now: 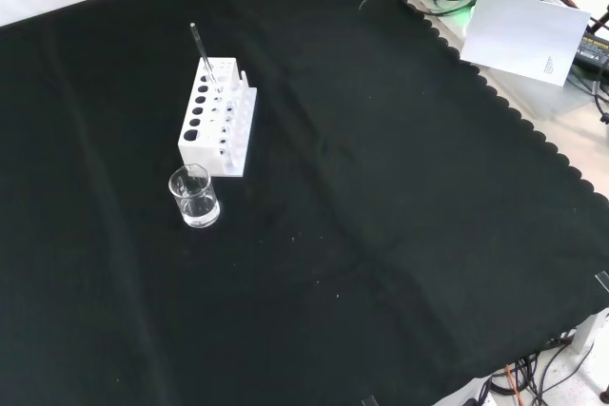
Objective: Take the glass rod from the white test tube rack.
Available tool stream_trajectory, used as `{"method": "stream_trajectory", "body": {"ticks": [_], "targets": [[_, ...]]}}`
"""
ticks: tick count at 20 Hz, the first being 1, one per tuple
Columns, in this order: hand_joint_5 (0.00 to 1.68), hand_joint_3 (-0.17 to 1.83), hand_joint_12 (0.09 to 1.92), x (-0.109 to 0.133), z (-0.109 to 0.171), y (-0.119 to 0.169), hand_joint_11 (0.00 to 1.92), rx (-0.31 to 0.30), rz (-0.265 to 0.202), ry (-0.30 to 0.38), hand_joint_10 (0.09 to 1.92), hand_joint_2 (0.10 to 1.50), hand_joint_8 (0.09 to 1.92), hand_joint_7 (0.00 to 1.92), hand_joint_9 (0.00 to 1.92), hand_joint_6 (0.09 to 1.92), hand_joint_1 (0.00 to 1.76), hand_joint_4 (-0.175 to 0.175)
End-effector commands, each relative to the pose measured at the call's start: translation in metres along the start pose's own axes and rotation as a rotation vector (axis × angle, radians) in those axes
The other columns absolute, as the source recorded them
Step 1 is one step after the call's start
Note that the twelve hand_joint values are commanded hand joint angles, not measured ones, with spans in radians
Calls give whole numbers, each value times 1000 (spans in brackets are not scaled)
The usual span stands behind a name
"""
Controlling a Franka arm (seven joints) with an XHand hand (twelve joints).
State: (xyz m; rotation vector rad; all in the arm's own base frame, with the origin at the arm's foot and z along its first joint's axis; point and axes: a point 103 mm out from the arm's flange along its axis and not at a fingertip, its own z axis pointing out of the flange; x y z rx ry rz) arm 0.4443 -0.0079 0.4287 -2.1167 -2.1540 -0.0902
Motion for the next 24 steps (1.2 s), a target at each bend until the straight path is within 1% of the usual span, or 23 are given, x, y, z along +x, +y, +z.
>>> {"method": "stream_trajectory", "body": {"ticks": [1, 4, 6, 10, 11, 13, 14, 15, 18, 21, 24], "targets": [[260, 580, 1462, -21, 11, 75, 347, -20, -35, 34, 1013, 844, 1051, 385, 708, 87, 687, -175], [273, 580, 1459, -30, 24, 92, 361, 5, -29, 33, 1026, 846, 1059, 416, 732, 87, 687, -175], [277, 580, 1457, -36, 33, 103, 368, 14, -29, 47, 1032, 846, 1063, 431, 739, 87, 686, -175], [284, 580, 1454, -51, 49, 116, 381, 39, -25, 67, 1042, 848, 1071, 460, 749, 87, 685, -175], [286, 580, 1453, -54, 53, 119, 383, 51, -13, 63, 1045, 849, 1074, 469, 753, 87, 685, -175], [288, 580, 1452, -60, 60, 123, 386, 68, 7, 64, 1050, 850, 1080, 486, 762, 87, 685, -175], [288, 580, 1452, -63, 64, 125, 389, 72, 4, 65, 1052, 850, 1082, 493, 765, 87, 684, -175], [289, 580, 1451, -66, 68, 127, 391, 81, 12, 56, 1054, 850, 1084, 501, 768, 87, 684, -175], [291, 579, 1450, -81, 79, 129, 398, 90, 28, 68, 1059, 851, 1091, 521, 777, 87, 683, -175], [299, 579, 1450, -95, 89, 132, 409, 94, 36, 76, 1064, 853, 1096, 537, 786, 87, 682, -175], [322, 579, 1447, -103, 98, 136, 421, 100, 37, 81, 1069, 854, 1102, 556, 803, 87, 682, -175]]}}
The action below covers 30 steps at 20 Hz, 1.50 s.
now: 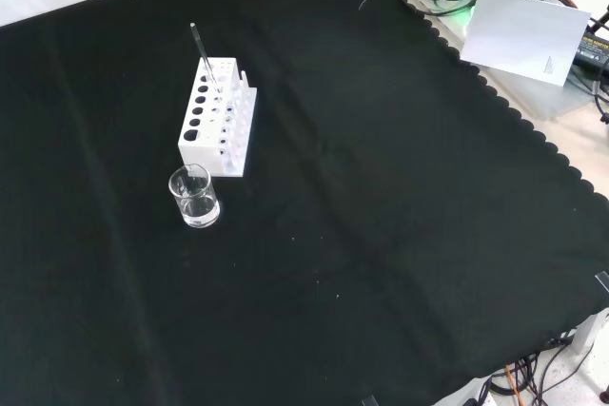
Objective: Take the glass rod from the white test tube rack.
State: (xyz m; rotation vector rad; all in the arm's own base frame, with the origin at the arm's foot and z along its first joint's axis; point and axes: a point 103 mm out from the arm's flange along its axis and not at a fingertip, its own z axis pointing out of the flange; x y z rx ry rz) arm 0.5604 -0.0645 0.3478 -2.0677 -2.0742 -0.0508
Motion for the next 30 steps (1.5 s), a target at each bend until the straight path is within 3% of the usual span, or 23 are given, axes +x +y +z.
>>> {"method": "stream_trajectory", "body": {"ticks": [1, 6, 12, 22, 27, 30], "targets": [[334, 579, 1446, -39, 29, 22, 424, 21, 18, 34, 1070, 855, 1103, 561, 807, 87, 682, -175], [373, 578, 1442, -52, 37, 15, 445, 39, 19, 47, 1075, 861, 1111, 591, 833, 87, 689, -175], [387, 575, 1437, -38, 41, 9, 468, 53, 35, 37, 1089, 865, 1119, 616, 869, 97, 694, -175], [443, 567, 1427, -24, 51, -1, 492, 65, -4, 35, 1131, 871, 1130, 735, 968, 158, 714, -175], [359, 563, 1422, -27, 63, 4, 510, 72, -6, 30, 1133, 874, 1123, 800, 1013, 539, 725, -175], [345, 567, 1421, -34, 71, 3, 516, 74, -19, 40, 1134, 873, 1126, 826, 1031, 661, 731, -175]]}}
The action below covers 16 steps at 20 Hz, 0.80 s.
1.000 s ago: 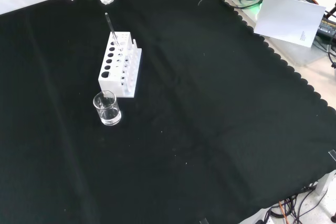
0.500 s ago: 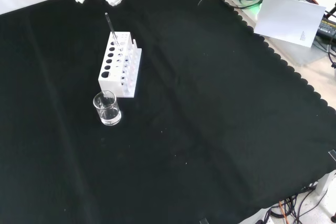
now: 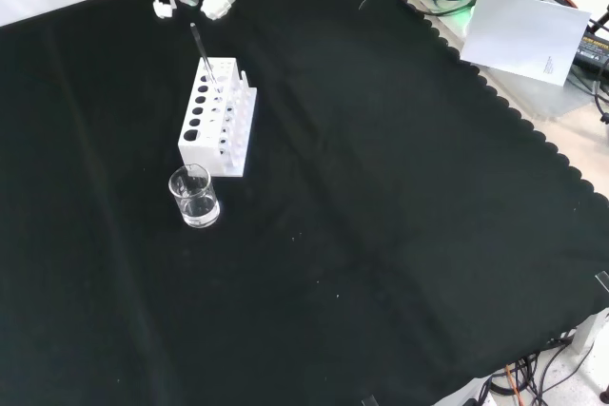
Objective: Take the glass rod from the white test tube rack.
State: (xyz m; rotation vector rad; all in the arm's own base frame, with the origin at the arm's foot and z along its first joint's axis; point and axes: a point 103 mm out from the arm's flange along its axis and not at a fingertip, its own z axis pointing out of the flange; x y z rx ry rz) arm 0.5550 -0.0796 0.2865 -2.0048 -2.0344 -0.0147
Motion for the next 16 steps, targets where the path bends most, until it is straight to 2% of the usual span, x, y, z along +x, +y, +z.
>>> {"method": "stream_trajectory", "body": {"ticks": [1, 8, 16], "targets": [[345, 568, 1419, -10, 16, 3, 521, 7, -13, 8, 1131, 872, 1127, 832, 1040, 688, 733, -175], [363, 572, 1417, -17, 37, 9, 538, 21, -15, 26, 1141, 872, 1134, 855, 1090, 744, 736, -175], [409, 577, 1412, -22, 43, 10, 559, 21, -28, 32, 1246, 867, 1138, 875, 1214, 825, 769, -175]]}}
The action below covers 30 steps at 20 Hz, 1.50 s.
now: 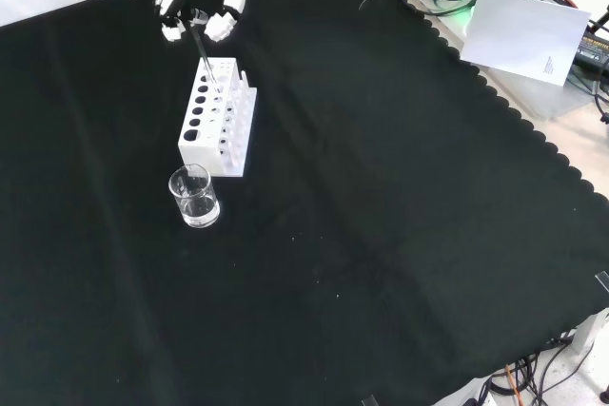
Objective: Take the glass rod from the white test tube rack.
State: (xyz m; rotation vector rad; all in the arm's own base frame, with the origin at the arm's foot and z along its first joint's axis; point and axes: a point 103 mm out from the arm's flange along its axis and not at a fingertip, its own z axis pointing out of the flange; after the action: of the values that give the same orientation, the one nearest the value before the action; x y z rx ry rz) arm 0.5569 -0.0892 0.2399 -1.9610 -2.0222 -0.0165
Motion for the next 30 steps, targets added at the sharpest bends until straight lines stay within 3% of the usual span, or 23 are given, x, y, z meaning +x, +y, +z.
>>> {"method": "stream_trajectory", "body": {"ticks": [1, 12, 18, 21, 25, 28, 30], "targets": [[433, 579, 1407, -2, 1, 0, 572, -6, -13, -2, 1247, 864, 1134, 887, 1242, 845, 787, -175], [624, 655, 1346, 21, 3, 7, 810, -13, -40, -41, 1131, 814, 1091, 1017, 1454, 927, 943, -175], [752, 726, 1273, 24, -2, 4, 1013, -40, -35, -104, 1099, 763, 1067, 1105, 1567, 904, 1073, -175], [872, 284, 1247, 24, -5, 3, 1105, -54, -31, -124, 1122, 1001, 1109, 1013, 1589, 1082, 1197, -175], [932, 116, 1210, 26, -11, 0, 1216, -107, -30, -141, 1148, 1068, 1082, 988, 1615, 1057, 1252, -175], [957, 132, 1085, 32, -20, -4, 1269, -182, -28, -181, 1142, 1043, 1138, 1064, 1622, 841, 1270, -175], [1061, 437, 985, 34, -29, -8, 1303, -227, -18, -181, 1079, 854, 1134, 1216, 1656, 808, 1249, -175]]}}
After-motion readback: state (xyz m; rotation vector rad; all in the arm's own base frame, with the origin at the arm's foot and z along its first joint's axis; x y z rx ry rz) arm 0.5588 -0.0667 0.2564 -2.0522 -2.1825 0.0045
